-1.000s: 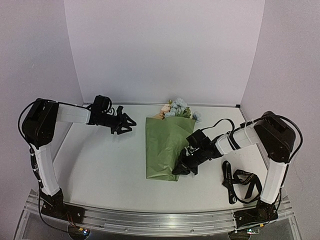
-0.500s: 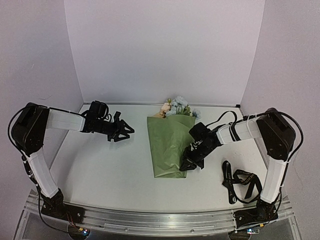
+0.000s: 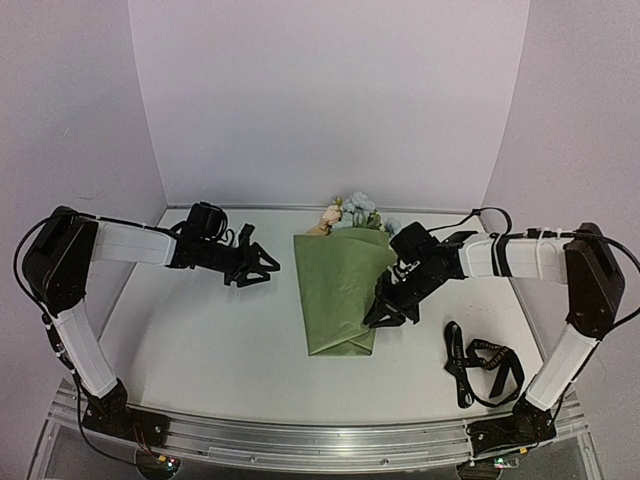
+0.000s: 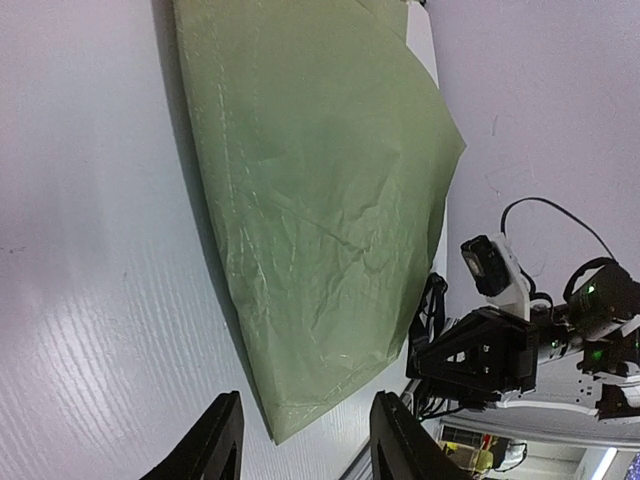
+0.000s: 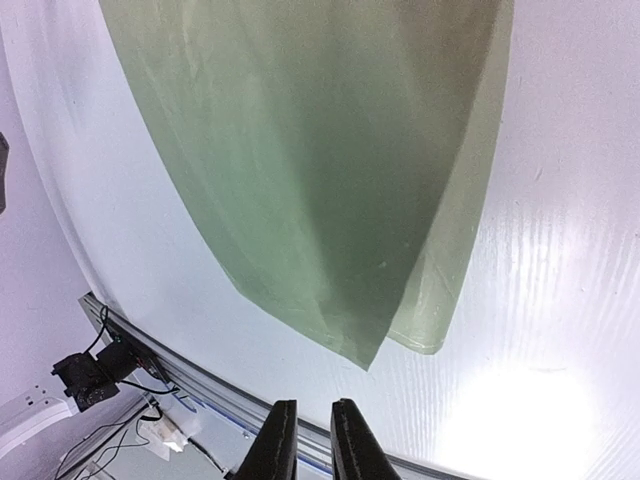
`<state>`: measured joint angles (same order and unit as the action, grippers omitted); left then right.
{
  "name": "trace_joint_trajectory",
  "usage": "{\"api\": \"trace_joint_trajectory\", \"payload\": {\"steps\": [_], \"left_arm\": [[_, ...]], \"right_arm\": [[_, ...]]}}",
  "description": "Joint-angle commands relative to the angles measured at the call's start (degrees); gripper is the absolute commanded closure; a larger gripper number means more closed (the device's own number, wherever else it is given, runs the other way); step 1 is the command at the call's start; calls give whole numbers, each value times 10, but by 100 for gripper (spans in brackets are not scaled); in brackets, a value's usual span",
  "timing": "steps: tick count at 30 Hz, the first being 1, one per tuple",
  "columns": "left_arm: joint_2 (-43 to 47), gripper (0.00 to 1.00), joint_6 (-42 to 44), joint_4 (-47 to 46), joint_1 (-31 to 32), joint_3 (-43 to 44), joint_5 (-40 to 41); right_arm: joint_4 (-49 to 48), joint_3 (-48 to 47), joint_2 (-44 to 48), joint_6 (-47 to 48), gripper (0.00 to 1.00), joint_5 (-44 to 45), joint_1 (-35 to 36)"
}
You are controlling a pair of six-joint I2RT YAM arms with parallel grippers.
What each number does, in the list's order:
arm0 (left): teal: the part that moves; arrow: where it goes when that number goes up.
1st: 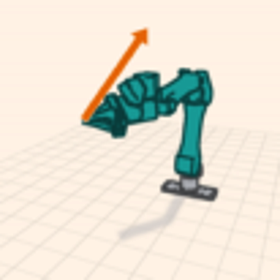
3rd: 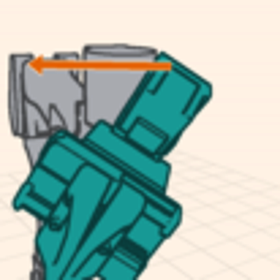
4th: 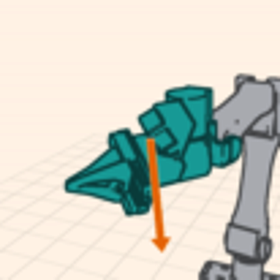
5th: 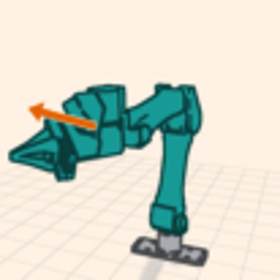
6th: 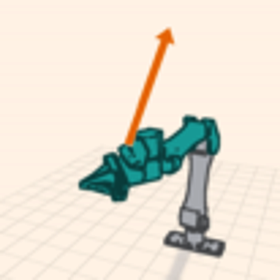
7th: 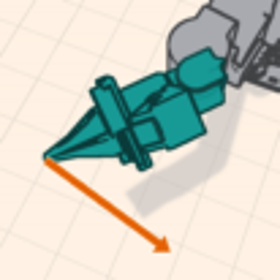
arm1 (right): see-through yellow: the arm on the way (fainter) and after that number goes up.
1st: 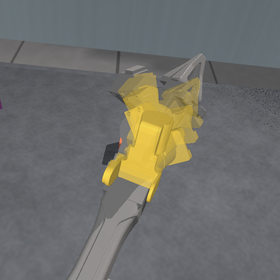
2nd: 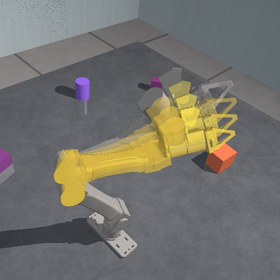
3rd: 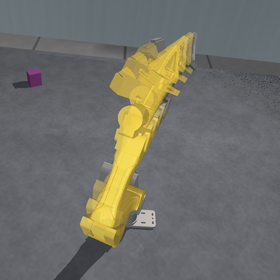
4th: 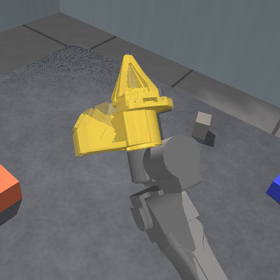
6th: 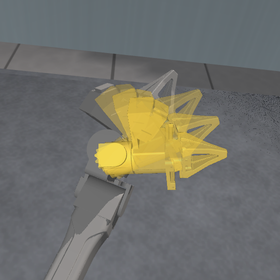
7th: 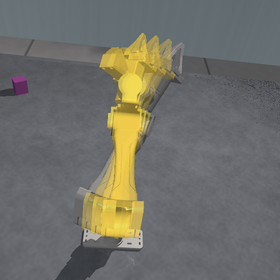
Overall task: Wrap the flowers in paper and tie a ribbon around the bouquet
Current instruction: Move the folded wrapping paper to the center of the board, then pick up the ribbon from the corner of the board.
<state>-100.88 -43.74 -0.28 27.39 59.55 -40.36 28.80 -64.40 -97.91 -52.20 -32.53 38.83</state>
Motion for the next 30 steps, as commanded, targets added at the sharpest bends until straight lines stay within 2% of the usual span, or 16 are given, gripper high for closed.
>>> {"api": "trace_joint_trajectory", "payload": {"steps": [1,4,10,17,21,25,30], "left_arm": [[-2,55,6,-19,28,26,-7],[-10,56,5,-19,44,31,-6],[-27,56,16,-4,83,60,-7],[-46,56,23,3,117,84,-3],[-44,56,32,27,123,93,0],[-42,56,39,37,124,98,2],[-42,56,46,45,124,103,0]], "right_arm": [[38,-6,21,24,86,31,3],[57,-1,34,39,85,48,3],[86,30,80,69,75,89,2],[151,138,198,102,55,224,-28],[195,207,277,129,48,301,-39],[209,258,326,150,45,301,-39],[199,296,338,176,44,284,-39]]}}
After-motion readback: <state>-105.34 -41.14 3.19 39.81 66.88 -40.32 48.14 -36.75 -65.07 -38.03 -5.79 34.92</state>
